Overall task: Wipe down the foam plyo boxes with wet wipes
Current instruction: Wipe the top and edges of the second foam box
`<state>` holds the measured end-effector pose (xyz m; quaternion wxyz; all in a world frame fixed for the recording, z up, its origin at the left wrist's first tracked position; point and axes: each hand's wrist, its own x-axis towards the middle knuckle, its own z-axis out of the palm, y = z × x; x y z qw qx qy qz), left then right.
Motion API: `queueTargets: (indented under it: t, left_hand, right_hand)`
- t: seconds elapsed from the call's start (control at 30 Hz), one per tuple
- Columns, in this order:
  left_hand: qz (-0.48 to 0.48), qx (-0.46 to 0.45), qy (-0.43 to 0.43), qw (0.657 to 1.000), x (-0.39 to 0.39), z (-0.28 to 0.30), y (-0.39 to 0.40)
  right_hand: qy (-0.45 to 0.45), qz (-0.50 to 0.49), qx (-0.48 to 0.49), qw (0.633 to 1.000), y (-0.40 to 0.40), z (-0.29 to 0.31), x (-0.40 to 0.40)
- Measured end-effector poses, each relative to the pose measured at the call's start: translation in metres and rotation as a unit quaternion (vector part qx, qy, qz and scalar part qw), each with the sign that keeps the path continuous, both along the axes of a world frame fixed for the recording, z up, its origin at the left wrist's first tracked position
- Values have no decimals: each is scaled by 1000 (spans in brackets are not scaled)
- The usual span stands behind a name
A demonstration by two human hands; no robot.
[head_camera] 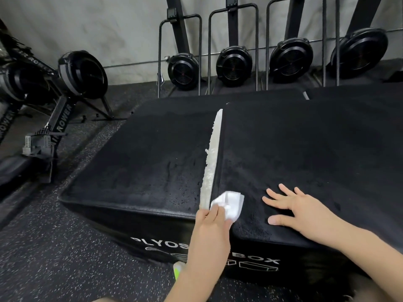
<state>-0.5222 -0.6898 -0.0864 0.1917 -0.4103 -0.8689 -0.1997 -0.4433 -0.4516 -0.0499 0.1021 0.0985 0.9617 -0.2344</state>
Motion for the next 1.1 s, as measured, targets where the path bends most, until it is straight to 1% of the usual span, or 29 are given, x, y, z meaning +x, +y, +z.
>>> queueTargets:
  t: [0.07,0.1,0.2,0.33,0.43,0.5,0.53,0.6,0.63,0.67,0.73,0.8,0.87,0.9,0.93,0.97,1.07,1.1]
  left_hand:
    - [9,6,-17,1000,-9,-4,3]
    - [16,-1,-34,999,-14,-5,6]
    - [36,-40,-45,998,-31,0,24]
    - [53,-144,-17,988,-59,10,48]
    - [53,-190,0,980,-73,12,56]
    - [41,-189,5,981,-73,17,57]
    - [40,-167,4,985,-72,21,58]
    - [27,-109,-53,992,-65,29,51]
    - [14,-97,-96,991,-59,29,46]
    - [-5,-89,-119,989,-53,25,43]
    - [-53,-112,-136,983,-43,15,37]
    - [-88,-122,-120,981,-37,12,33]
    - [-99,-109,-107,983,-38,8,34]
    - [-107,-105,-107,983,-39,7,36]
    - [-111,-104,-104,983,-41,8,40]
    - [-110,-109,-109,982,-43,11,45]
    - [-85,-123,-105,983,-52,17,62]
    - [-66,-129,-95,985,-59,18,69]
  right_hand:
    - [-3,4,-1,1000,2,-2,-1]
    - [-5,7,-4,1000,4,-3,-2]
    - [-4,14,-8,1000,8,-5,-4]
    - [-3,14,-16,1000,9,-7,-5]
    - [-4,12,-12,1000,8,-4,-5]
    - [-2,9,-14,1000,8,-3,-5]
    - [-1,6,-15,1000,7,-3,-5]
    - [8,1,-13,1000,5,-3,-4]
    - [14,0,-10,1000,5,-3,-4]
    - [21,-4,-5,1000,5,-3,-5]
    - [33,-6,31,999,5,1,-7]
    - [80,-4,89,993,5,3,-12]
    - [165,-17,125,978,6,2,-21]
    - [190,-26,136,972,7,2,-28]
    - [191,-31,139,971,11,4,-37]
    - [177,-32,135,974,15,6,-46]
    - [68,-27,127,989,33,10,-73]
    - [32,-27,110,993,38,11,-80]
